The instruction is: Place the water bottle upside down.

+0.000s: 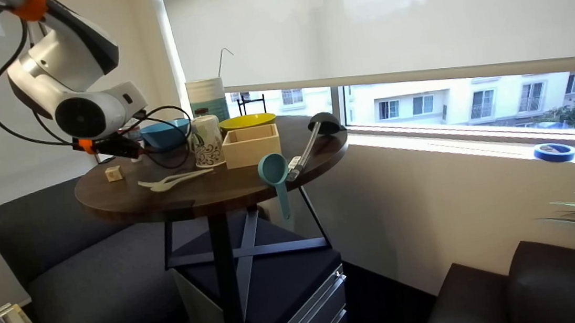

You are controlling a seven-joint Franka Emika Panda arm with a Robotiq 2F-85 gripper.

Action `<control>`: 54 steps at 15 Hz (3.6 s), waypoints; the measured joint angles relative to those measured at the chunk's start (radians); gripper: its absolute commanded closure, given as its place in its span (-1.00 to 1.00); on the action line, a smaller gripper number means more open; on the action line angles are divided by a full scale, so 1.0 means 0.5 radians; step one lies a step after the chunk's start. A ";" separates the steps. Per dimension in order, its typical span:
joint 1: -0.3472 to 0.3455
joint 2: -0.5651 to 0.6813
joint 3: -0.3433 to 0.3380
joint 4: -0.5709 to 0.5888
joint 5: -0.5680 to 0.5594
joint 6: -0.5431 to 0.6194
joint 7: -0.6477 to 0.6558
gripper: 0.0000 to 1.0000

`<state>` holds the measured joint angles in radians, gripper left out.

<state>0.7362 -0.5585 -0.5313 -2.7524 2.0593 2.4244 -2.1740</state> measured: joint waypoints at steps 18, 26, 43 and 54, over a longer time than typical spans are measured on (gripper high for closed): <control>0.050 -0.055 -0.124 0.001 -0.187 -0.048 0.000 -1.00; 0.053 -0.077 -0.127 0.001 -0.307 -0.048 0.000 -1.00; 0.050 -0.125 -0.127 0.003 -0.515 0.017 0.017 -1.00; 0.050 -0.142 -0.127 0.003 -0.741 0.101 0.179 -1.00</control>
<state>0.7609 -0.6294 -0.5945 -2.7510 1.6887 2.4748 -2.0845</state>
